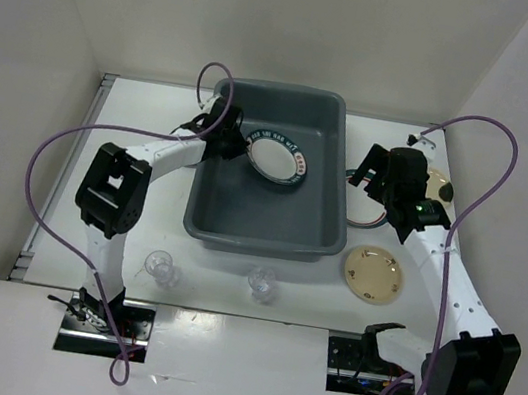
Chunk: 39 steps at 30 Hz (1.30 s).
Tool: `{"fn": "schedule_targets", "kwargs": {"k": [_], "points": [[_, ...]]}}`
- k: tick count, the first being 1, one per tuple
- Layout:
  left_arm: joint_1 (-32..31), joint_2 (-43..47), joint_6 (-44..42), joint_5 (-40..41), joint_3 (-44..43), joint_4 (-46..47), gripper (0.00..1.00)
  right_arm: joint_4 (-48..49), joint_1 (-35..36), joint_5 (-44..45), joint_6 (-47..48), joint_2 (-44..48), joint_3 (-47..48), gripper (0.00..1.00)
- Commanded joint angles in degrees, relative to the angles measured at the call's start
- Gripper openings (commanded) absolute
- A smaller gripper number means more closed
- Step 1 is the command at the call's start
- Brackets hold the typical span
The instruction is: Place the mixed dishes into the plastic bin
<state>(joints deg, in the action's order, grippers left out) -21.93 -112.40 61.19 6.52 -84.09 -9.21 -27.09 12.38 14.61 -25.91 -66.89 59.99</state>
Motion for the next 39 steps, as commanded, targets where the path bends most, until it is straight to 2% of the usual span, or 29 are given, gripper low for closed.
{"fn": "schedule_targets", "kwargs": {"k": [1, 4, 10, 15, 19, 23, 26, 29, 33, 36, 39], "points": [[0.0, -0.3, -1.2, 0.8, -1.1, 1.7, 0.06, 0.4, 0.2, 0.7, -0.4, -0.9, 1.4, 1.0], [0.0, -0.3, -1.7, 1.3, -0.5, 1.7, 0.18, 0.4, 0.2, 0.7, -0.4, -1.5, 1.4, 1.0], [0.0, -0.3, -2.2, 1.8, 0.7, 1.1, 0.29, 0.9, 0.2, 0.7, -0.4, -2.6, 1.4, 1.0], [0.0, 0.6, -2.2, 2.9, -0.1, 0.3, 0.45, 0.9, 0.2, 0.7, -0.4, -2.6, 1.4, 1.0], [0.0, 4.7, -3.5, 2.9, -3.6, 0.3, 0.47, 0.9, 0.2, 0.7, -0.4, -2.6, 1.4, 1.0], [0.0, 11.0, -6.4, 6.8, -5.7, 2.9, 0.51, 0.9, 0.2, 0.2, -0.4, -2.6, 1.4, 1.0], [2.8, 15.8, -8.3, 8.4, -6.3, 3.9, 0.51, 0.4, -0.6, 1.4, -1.3, -4.3, 2.1, 1.0], [5.1, 20.6, -9.3, 9.6, -1.9, 6.0, 0.51, -1.5, -5.4, 1.9, -4.8, -6.7, 2.1, 1.0], [9.6, 26.9, -8.7, 7.6, 7.8, 8.1, 0.53, -2.2, -14.6, -4.4, -7.6, -10.8, 0.7, 1.0], [11.8, 28.0, -7.1, 5.2, 13.0, 8.8, 0.53, -2.8, -18.4, -4.9, -8.7, -14.0, -0.6, 1.0], [12.4, 28.6, -7.1, 3.8, 15.1, 9.4, 0.53, -2.8, -21.0, -6.3, -8.7, -18.1, -0.6, 0.95]]}}
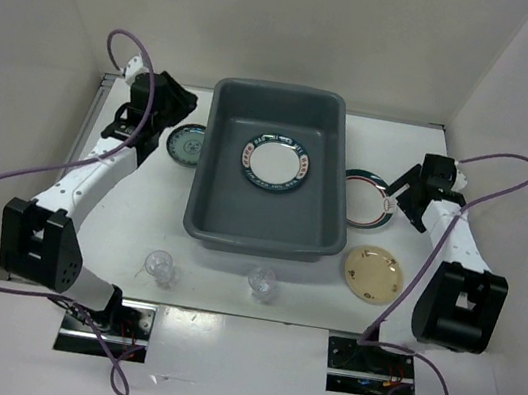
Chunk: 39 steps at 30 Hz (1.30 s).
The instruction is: Place the mixed dishes into the plastic bin
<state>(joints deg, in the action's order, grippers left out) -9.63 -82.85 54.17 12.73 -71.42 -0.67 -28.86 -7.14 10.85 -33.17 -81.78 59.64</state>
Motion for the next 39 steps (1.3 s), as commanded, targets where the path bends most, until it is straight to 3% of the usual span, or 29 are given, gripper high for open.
{"fn": "schedule_targets", "kwargs": {"k": [1, 4, 8, 15, 23, 25, 30, 39], "points": [[0.0, -0.9, -0.1, -3.1, 2.4, 0.8, 0.53, -1.0, -2.4, -3.4, -1.5, -4.3, -0.2, 0.92], [0.0, -0.9, -0.1, -3.2, 2.4, 0.8, 0.53, -1.0, -4.1, -6.5, -0.9, -8.1, -0.2, 0.9], [1.1, -1.4, -1.6, -3.7, 2.4, 1.5, 0.54, -0.3, -4.6, -9.0, 0.4, -12.2, 0.8, 0.75], [2.2, -0.8, -2.3, -3.2, 4.4, 2.1, 0.54, 1.4, -5.7, -13.9, 1.5, -20.1, 1.4, 0.61], [2.2, 0.4, -2.8, -2.6, 6.7, 2.6, 0.54, 3.2, -5.7, -14.6, 1.5, -21.1, 0.8, 0.42], [2.2, 0.4, -2.8, -2.1, 7.3, 2.6, 0.54, 3.7, -5.7, -15.2, 1.0, -21.1, 0.7, 0.34], [2.2, 1.5, -2.8, -2.1, 8.3, 3.1, 0.54, 4.3, -5.7, -15.2, 0.5, -20.4, 0.7, 0.0], [2.2, 1.5, -3.9, -1.0, 7.8, 2.5, 0.54, 6.8, -5.7, -10.6, -0.6, -5.6, -1.8, 0.0]]}}
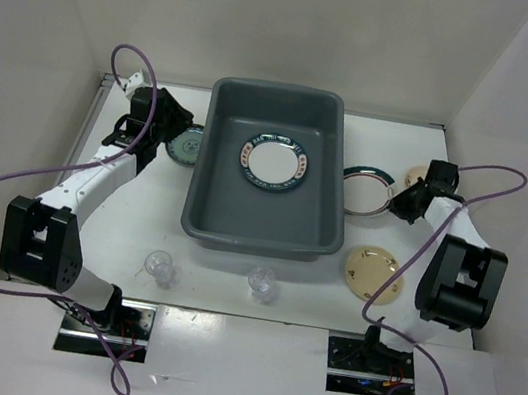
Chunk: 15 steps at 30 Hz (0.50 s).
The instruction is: Place the mixed dishes into the plastic bin
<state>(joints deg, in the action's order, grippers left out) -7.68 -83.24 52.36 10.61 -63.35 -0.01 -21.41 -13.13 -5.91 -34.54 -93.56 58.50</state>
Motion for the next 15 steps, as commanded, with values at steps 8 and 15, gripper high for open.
{"fn": "schedule_targets", "kwargs": {"k": [8, 15], "points": [[0.2, 0.6, -2.6, 2.2, -2.0, 1.3, 0.54, 0.5, 0.3, 5.0, 1.4, 14.7, -0.7, 0.0], [0.2, 0.6, -3.1, 2.2, -2.0, 0.7, 0.54, -0.6, 0.3, 6.5, 1.4, 18.5, 4.1, 0.0]]}}
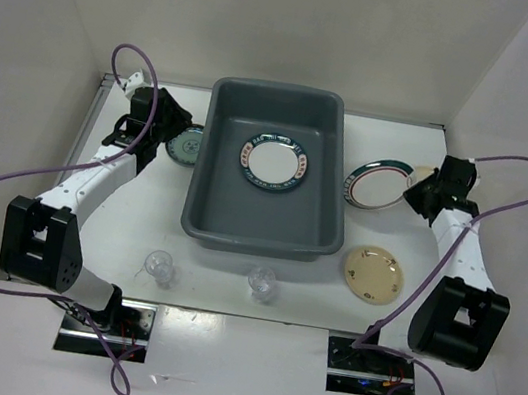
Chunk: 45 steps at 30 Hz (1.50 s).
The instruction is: Place the mixed dishes into the plastic bin
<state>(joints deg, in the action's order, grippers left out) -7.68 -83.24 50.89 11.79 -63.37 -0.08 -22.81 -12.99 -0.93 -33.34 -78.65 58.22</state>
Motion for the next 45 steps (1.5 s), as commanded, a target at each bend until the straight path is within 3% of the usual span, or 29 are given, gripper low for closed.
{"fn": "schedule_targets", "kwargs": {"k": [1, 7, 16, 20, 25, 31, 45], "points": [[0.2, 0.6, -1.7, 1.0, -1.9, 0.8, 0.54, 0.3, 0.2, 2.1, 0.2, 3.6, 5.8, 0.0], [0.2, 0.6, -1.7, 0.5, -1.9, 0.8, 0.54, -2.2, 0.8, 2.5, 1.3, 4.1, 16.3, 0.0], [0.2, 1.8, -3.5, 3.5, -0.4, 0.3, 0.54, -1.6, 13.5, -0.7, 4.1, 6.0, 22.1, 0.0], [0.8, 1.2, -4.1, 5.6, 2.1, 2.4, 0.52, -1.6, 18.3, -9.8, 4.6, 1.2, 22.7, 0.0], [5.2, -0.7, -2.9, 5.0, 2.6, 3.0, 0.54, 1.1, 24.1, -10.3, 3.6, -5.0, 22.2, 0.0], [13.6, -3.9, 4.7, -3.4, 6.9, 5.7, 0.53, 3.0, 25.1, -13.4, 3.5, -12.0, 22.8, 0.0], [14.3, -7.7, 5.4, -5.3, 9.5, 6.8, 0.53, 3.6, 27.8, -14.7, 2.5, -25.8, 32.3, 0.0]]}}
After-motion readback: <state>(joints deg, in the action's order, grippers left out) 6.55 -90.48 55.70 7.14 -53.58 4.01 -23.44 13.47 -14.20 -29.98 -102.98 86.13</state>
